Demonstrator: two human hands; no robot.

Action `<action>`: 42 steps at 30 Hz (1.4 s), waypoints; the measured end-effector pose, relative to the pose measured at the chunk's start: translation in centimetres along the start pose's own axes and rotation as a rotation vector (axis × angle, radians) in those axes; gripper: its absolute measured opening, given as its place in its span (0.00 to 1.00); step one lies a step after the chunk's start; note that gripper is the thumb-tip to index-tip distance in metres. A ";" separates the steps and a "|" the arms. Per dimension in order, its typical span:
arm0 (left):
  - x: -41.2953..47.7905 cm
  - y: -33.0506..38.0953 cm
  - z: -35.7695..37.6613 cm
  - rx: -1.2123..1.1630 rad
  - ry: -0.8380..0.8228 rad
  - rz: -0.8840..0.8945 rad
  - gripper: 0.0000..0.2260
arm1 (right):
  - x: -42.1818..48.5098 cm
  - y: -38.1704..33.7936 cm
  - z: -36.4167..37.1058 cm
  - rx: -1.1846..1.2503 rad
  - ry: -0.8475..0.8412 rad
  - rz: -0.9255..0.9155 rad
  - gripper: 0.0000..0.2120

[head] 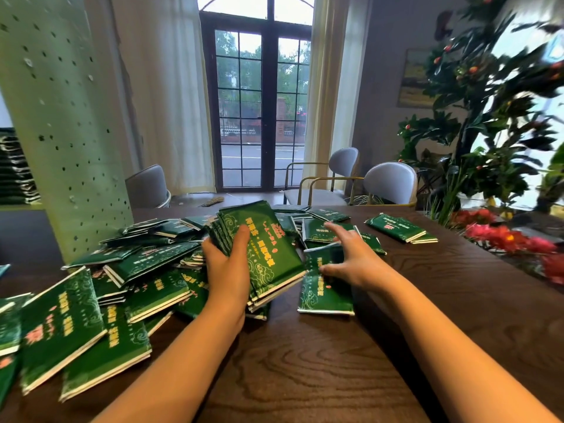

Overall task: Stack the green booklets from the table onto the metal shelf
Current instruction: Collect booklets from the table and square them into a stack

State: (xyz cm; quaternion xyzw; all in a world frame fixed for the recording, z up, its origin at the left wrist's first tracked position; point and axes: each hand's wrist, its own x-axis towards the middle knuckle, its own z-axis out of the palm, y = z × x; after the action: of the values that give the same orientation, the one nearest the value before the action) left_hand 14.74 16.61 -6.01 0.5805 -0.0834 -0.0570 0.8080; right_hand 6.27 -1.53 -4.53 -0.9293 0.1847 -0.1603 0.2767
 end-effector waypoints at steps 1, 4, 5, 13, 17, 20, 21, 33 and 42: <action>0.0 0.0 0.0 0.008 -0.003 0.003 0.33 | 0.1 -0.1 0.0 0.105 0.047 -0.011 0.43; -0.1 0.0 0.0 0.018 -0.025 0.000 0.37 | 0.0 -0.7 -0.2 0.589 0.114 -0.009 0.36; -0.1 0.0 0.0 0.019 -0.024 0.006 0.36 | -0.1 -0.9 -0.3 0.730 0.113 -0.024 0.29; -0.2 0.2 0.0 0.017 -0.031 0.007 0.38 | -0.6 -2.1 -0.4 1.047 0.158 0.028 0.09; -0.2 0.1 0.0 0.036 -0.061 -0.017 0.42 | -0.5 -2.4 -1.0 1.069 0.197 0.082 0.09; 0.0 -0.1 0.0 0.055 -0.143 -0.107 0.53 | -1.0 -2.9 -1.5 1.123 0.147 0.068 0.13; -0.1 -0.3 0.1 0.069 -0.172 -0.127 0.55 | -1.2 -3.1 -1.5 1.132 0.124 0.042 0.14; -2.2 0.7 0.9 0.066 -0.333 -0.137 0.47 | -3.5 -6.6 2.9 0.796 0.244 -0.217 0.19; -1.9 0.8 0.3 0.116 -0.469 0.074 0.35 | -3.2 -6.4 2.8 1.024 0.030 -0.032 0.26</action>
State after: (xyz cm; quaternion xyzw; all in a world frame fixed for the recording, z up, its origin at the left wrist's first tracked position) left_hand 12.82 16.96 -5.27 0.5934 -0.2930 -0.1554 0.7334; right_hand 6.21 6.12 -3.74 -0.6750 0.0722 -0.2478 0.6912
